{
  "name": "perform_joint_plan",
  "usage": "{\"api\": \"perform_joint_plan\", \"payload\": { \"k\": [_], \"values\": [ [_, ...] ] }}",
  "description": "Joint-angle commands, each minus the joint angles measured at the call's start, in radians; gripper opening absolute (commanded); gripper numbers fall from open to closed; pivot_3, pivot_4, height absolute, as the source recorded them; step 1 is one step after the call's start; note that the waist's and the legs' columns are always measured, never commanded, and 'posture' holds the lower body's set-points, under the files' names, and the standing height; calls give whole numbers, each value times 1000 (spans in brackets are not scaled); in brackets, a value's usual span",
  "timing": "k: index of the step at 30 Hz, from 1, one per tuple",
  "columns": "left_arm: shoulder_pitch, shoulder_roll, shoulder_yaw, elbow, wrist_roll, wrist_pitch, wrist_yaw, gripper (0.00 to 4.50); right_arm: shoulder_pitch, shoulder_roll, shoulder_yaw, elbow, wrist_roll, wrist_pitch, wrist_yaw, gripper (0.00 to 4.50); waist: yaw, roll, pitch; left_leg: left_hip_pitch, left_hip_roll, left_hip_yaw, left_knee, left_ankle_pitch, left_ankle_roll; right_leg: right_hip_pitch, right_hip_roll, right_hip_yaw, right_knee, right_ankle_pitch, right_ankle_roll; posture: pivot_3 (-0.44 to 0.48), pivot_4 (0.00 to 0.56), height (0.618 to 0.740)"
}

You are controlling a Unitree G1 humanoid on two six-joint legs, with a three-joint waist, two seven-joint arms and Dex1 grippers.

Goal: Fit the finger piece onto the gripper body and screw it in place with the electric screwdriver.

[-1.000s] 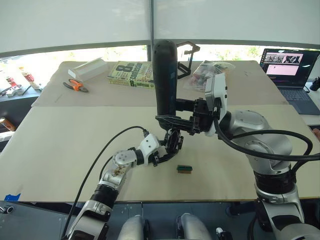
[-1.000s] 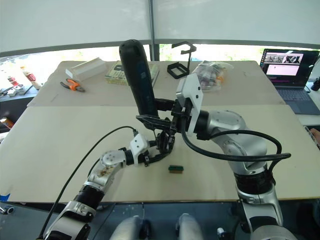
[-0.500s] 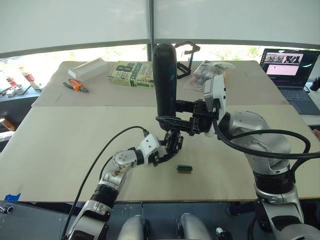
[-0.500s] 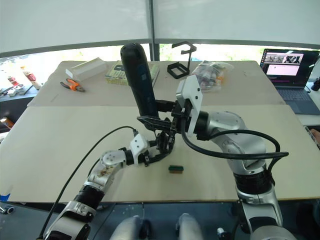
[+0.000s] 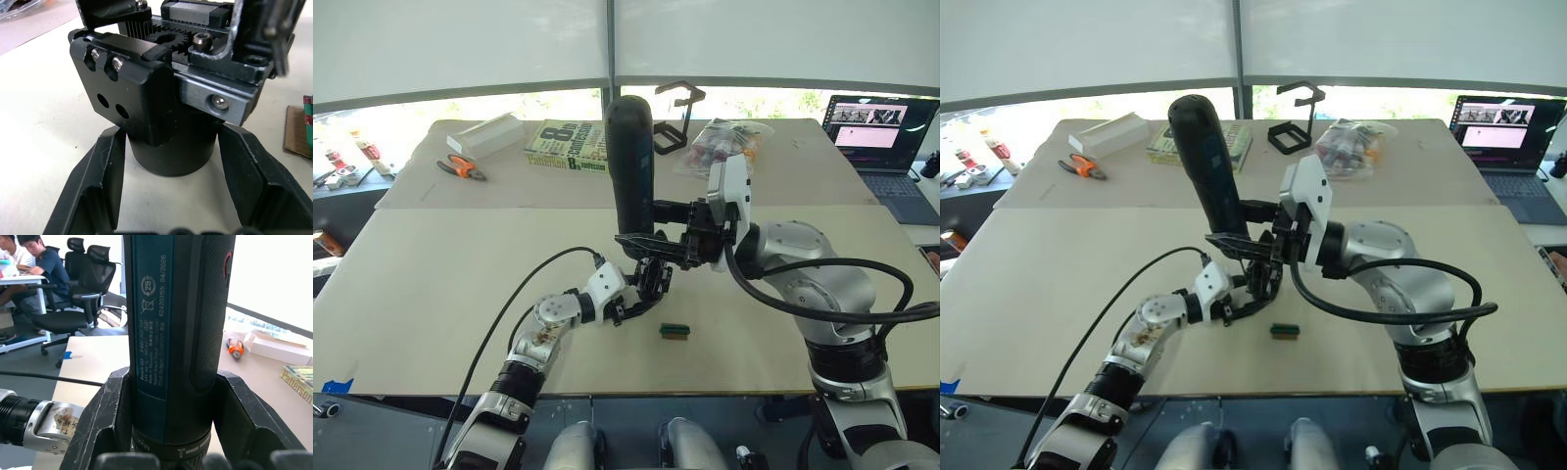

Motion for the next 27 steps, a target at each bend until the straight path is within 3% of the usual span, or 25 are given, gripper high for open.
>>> {"api": "perform_joint_plan", "payload": {
  "k": [1, 27],
  "values": [
    [-9, 0, -4, -38, -10, 0, -4, 2303, -23, 1, -29, -27, 8, -43, 5, 1923, 0, 0, 0, 0, 0, 0, 0, 0, 0, 0, 0, 0, 0, 0, 0, 0, 150, 740],
    [-14, 3, -6, -40, -10, 2, -8, 2303, -58, -2, -40, -37, 36, -25, -4, 1923, 0, 0, 0, 0, 0, 0, 0, 0, 0, 0, 0, 0, 0, 0, 0, 0, 150, 740]
  ]
}}
